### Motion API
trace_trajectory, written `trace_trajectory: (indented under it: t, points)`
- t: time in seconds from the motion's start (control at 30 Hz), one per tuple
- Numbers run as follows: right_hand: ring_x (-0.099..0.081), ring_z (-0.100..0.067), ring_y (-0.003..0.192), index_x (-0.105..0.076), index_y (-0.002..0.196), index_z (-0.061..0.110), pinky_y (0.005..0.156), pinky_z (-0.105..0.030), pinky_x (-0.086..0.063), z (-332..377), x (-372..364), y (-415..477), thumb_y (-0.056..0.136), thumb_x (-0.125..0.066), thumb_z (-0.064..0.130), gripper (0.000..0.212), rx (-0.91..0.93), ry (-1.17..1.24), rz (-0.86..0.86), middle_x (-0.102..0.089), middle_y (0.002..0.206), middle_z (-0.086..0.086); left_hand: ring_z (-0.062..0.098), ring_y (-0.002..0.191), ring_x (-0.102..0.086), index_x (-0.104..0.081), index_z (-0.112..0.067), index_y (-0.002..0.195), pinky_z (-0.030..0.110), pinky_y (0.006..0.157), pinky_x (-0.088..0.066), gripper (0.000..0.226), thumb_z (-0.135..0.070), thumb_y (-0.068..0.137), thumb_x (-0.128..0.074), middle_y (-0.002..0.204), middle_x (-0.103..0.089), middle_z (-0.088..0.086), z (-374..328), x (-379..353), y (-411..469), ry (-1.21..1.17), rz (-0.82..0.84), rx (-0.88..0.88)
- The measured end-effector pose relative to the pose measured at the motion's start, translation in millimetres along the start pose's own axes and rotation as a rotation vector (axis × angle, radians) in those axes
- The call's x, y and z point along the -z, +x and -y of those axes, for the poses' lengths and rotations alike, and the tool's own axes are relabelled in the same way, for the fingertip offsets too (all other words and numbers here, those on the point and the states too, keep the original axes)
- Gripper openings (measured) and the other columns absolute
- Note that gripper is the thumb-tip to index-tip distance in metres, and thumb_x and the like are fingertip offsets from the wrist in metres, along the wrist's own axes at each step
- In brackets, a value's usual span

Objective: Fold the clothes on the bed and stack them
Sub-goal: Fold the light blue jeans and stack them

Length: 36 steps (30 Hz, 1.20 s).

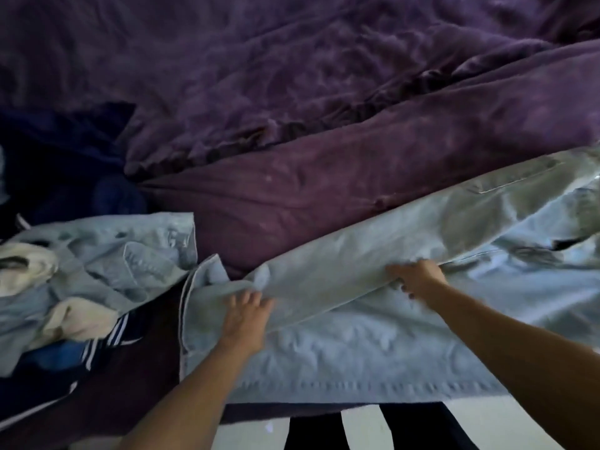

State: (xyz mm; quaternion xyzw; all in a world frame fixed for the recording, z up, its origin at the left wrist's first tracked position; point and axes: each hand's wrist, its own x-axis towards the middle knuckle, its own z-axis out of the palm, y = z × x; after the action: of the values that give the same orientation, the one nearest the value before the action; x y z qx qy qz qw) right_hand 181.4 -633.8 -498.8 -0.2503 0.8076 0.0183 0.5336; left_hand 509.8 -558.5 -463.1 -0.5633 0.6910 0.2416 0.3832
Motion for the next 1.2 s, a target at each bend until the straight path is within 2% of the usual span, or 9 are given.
trace_trajectory:
  t: [0.13,0.33,0.53,0.6,0.67,0.8,0.9,1.03,1.2]
  points:
    - [-0.061,-0.021,0.056,-0.065,0.096,-0.001,0.050,-0.027,-0.048,13.0,-8.6,-20.0,0.081,-0.073,0.014,0.023,-0.021,0.409,-0.207,-0.069,0.081,-0.020,0.027,0.116,-0.047,-0.059,-0.023,0.115,0.044,0.098,-0.037,0.032,-0.019,0.084,-0.062,0.120,-0.056,0.004,41.3,-9.2,-7.3,0.000,-0.200,0.090]
    - [-0.053,-0.004,0.032,-0.057,0.066,0.009,0.033,-0.013,-0.038,126.2,2.9,-49.9,0.082,-0.071,0.010,0.021,0.194,0.516,-0.213,-0.058,0.039,0.001,0.030,0.093,-0.063,-0.058,-0.016,0.100,0.037,0.076,-0.050,0.015,-0.025,0.092,-0.049,0.102,-0.067,0.008,129.6,18.3,-0.7,-0.288,-0.292,0.066]
    - [-0.066,-0.010,0.051,-0.058,0.083,0.009,0.049,-0.021,-0.052,198.5,7.7,-33.9,0.095,-0.049,0.003,0.017,0.273,0.835,-0.101,-0.067,0.061,-0.005,0.025,0.127,-0.042,-0.030,-0.028,0.143,0.041,0.097,-0.040,0.100,-0.083,0.063,-0.053,0.141,-0.041,0.004,131.2,-14.1,7.6,-0.330,-0.204,-0.077]
    - [-0.066,-0.015,0.072,-0.058,0.105,0.009,0.068,-0.030,-0.056,194.1,-6.8,-30.6,0.098,-0.040,0.001,0.021,0.353,0.601,-0.046,-0.069,0.086,-0.007,0.031,0.133,-0.034,-0.014,-0.028,0.149,0.048,0.098,-0.037,0.123,-0.084,0.049,-0.058,0.146,-0.032,0.010,119.2,-40.7,10.8,-0.227,-0.206,-0.037]
    - [-0.063,-0.022,0.092,-0.054,0.129,0.010,0.080,-0.036,-0.050,172.9,-30.0,-22.5,0.093,-0.053,-0.001,0.038,0.505,0.044,-0.127,-0.061,0.116,-0.013,0.037,0.125,-0.043,-0.023,-0.022,0.147,0.051,0.091,-0.041,0.130,-0.065,0.037,-0.078,0.141,-0.040,0.019,114.5,-60.1,12.2,-0.141,-0.228,-0.037]
    - [-0.045,-0.028,0.130,-0.034,0.147,0.026,0.103,-0.037,-0.041,124.0,-89.7,-25.3,0.083,-0.069,0.016,0.074,0.677,-0.907,-0.033,-0.036,0.151,-0.008,0.035,0.089,-0.063,-0.066,-0.013,0.100,0.045,0.075,-0.049,0.059,-0.022,0.046,-0.086,0.103,-0.064,0.017,123.3,-69.8,13.4,-0.179,-0.450,-0.082]
    - [-0.040,-0.024,0.135,-0.031,0.149,0.028,0.105,-0.036,-0.040,115.6,-117.4,-31.6,0.083,-0.068,0.021,0.076,0.655,-0.948,0.063,-0.030,0.154,-0.004,0.033,0.066,-0.064,-0.067,-0.010,0.081,0.039,0.065,-0.048,0.008,-0.009,0.073,-0.065,0.072,-0.067,0.013,148.6,-30.1,10.1,-0.636,-0.653,0.017]
    - [-0.045,-0.025,0.130,-0.034,0.147,0.031,0.102,-0.033,-0.037,136.9,-120.1,-47.4,0.086,-0.067,0.024,0.070,0.648,-0.790,0.002,-0.040,0.148,-0.006,0.036,0.075,-0.058,-0.052,-0.006,0.076,0.039,0.064,-0.041,0.011,-0.009,0.086,-0.053,0.076,-0.060,0.019,215.1,28.4,22.4,-0.974,-0.737,0.375]
    - [-0.046,-0.030,0.128,-0.034,0.147,0.030,0.100,-0.037,-0.039,140.9,-85.6,-67.2,0.089,-0.063,0.029,0.064,0.637,-0.819,-0.124,-0.044,0.145,-0.010,0.042,0.105,-0.055,-0.049,-0.009,0.119,0.047,0.080,-0.045,0.031,-0.012,0.089,-0.055,0.117,-0.057,0.019,230.3,49.8,20.5,-0.853,-0.571,0.625]
